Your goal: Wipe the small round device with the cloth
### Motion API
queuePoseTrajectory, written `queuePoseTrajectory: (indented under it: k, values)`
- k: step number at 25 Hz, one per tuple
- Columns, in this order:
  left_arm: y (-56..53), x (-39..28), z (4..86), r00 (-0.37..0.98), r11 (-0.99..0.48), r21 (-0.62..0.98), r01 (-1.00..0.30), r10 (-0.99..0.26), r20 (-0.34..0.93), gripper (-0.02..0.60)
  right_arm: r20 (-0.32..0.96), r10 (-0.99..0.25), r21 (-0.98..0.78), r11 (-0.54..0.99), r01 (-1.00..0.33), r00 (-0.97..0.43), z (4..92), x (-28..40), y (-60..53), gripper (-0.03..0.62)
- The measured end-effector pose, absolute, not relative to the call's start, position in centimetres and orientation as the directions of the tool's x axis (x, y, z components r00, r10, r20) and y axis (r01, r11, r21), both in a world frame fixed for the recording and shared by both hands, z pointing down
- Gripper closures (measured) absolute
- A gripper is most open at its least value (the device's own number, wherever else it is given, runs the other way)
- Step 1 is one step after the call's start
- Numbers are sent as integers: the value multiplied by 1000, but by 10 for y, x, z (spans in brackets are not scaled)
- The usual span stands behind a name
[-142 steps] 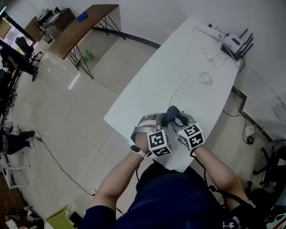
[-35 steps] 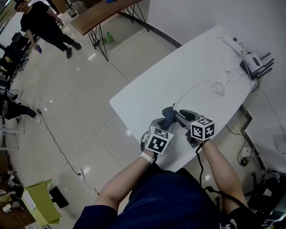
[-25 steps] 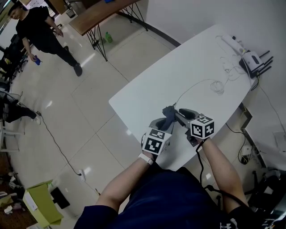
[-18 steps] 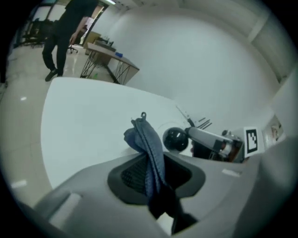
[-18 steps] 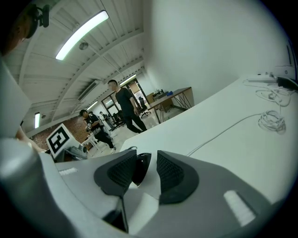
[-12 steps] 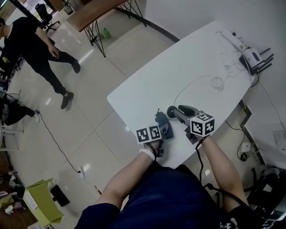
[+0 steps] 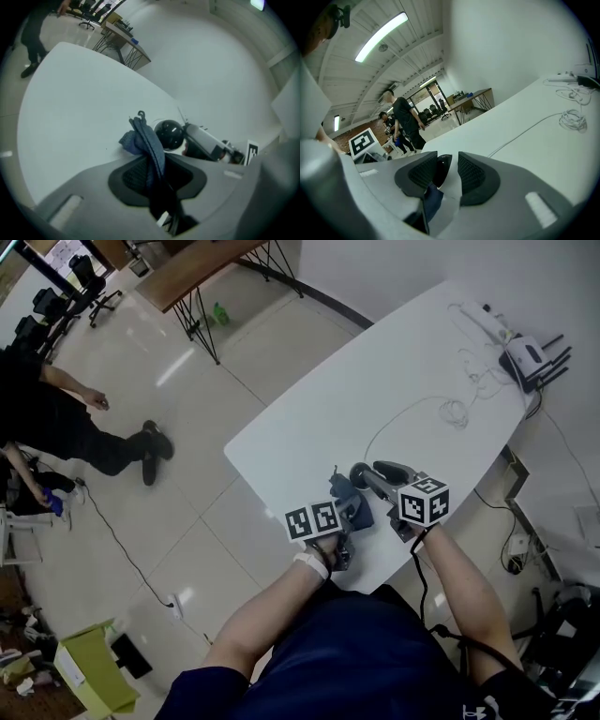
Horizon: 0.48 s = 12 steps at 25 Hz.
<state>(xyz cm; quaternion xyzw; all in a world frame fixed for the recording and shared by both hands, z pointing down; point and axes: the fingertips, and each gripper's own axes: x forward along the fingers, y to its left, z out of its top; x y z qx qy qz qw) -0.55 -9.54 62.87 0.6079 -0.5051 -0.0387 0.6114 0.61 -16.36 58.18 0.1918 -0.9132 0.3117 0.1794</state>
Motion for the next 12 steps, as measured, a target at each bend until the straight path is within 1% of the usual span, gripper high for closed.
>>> queuePoseTrajectory:
  k: [3,6,10,12]
  values:
    - [-98,-1,609,497,227,791,-568,-672,549,489,447,-245,-502,728,-467,-861,583,7,-165,450]
    - [-101,2,590,495,174,773,-610,-678,543,489,446,-253,-504,721,-475,-858,583,8,-166,450]
    - [-106,5,565,500,61,724,-687,-684,532,489,449,-263,-502,716,-484,-854,585,8,-166,450]
    - [-109,7,554,506,-28,664,-747,-672,541,489,448,-268,-506,711,-489,-853,584,8,-166,451]
